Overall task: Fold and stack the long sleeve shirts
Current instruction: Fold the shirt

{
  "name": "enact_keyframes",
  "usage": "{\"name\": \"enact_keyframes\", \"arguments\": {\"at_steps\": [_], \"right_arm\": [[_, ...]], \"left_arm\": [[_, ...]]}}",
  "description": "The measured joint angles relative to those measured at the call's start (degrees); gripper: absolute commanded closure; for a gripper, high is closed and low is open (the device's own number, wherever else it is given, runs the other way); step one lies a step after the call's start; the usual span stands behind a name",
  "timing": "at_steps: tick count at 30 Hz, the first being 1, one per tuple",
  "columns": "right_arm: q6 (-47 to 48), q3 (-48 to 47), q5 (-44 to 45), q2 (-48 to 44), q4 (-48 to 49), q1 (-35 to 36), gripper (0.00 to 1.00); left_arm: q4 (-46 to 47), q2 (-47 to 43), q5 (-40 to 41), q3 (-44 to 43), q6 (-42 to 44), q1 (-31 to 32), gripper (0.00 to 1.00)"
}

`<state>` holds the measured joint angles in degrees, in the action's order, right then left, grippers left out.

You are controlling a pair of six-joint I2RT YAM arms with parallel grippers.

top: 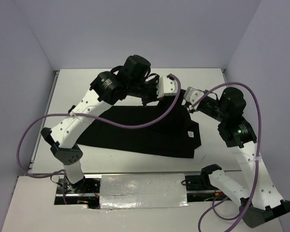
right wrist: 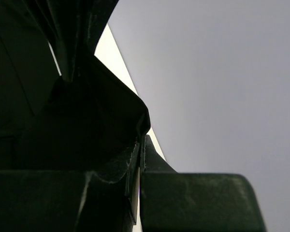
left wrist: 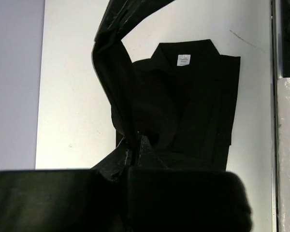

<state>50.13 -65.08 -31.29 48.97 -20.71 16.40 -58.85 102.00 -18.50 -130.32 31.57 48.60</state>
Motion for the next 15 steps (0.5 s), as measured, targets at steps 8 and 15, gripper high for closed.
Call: {"name": "enact_keyframes", "arguments": {"at_steps": [8, 15], "right_arm": [[-1.75, -0.55, -3.04, -6.47, -5.29, 0.74, 1.0], [-3.17, 1.14, -3.02, -8.63, -7.5, 0.98, 1.0]], "left_arm": [[-0.74, -3.98, 2.56, 1.36, -0.46, 3.5, 1.0], [-1.11, -4.48, 2.78, 3.93, -2.27, 4.59, 1.0]]}}
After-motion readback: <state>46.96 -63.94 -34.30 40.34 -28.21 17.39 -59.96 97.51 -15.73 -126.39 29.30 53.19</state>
